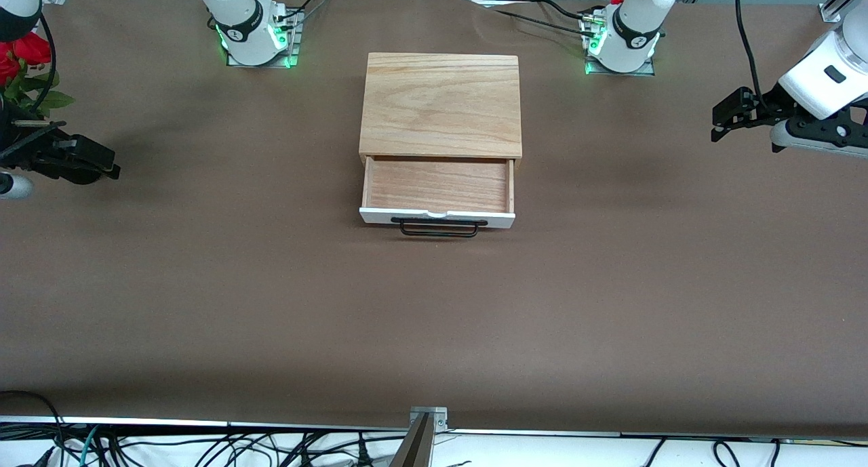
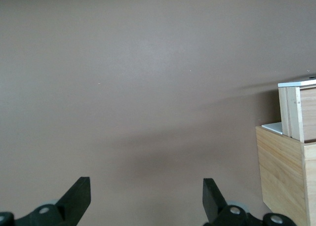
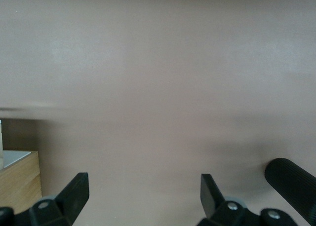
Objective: Close drawer with both arms simultaneously
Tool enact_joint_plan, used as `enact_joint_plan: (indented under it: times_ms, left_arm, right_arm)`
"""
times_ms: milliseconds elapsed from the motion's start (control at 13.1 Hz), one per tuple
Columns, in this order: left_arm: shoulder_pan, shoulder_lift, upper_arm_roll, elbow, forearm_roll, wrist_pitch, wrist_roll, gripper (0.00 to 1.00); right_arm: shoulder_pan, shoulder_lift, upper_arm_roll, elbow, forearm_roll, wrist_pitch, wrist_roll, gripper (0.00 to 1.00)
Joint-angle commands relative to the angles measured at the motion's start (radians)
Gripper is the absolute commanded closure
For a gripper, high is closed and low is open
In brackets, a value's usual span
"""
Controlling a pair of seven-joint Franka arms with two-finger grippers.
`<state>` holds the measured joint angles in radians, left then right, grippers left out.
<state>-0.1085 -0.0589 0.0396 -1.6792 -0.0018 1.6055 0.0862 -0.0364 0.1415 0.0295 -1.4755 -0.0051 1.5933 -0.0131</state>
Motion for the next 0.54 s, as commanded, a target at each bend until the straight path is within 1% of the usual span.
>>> enact_joint_plan:
  times_ms: [0,459]
  left_arm:
    - [0.000,0.010,0.000,0.024,0.008,-0.004,-0.006,0.00]
    - [0.001,0.010,0.000,0.024,-0.012,-0.004,-0.008,0.00]
  right_arm:
    - [0.000,-0.005,0.000,-0.003,-0.001,0.007,-0.010,0.00]
    - [0.000,-0.005,0.001,-0.003,-0.001,0.010,-0.011,0.00]
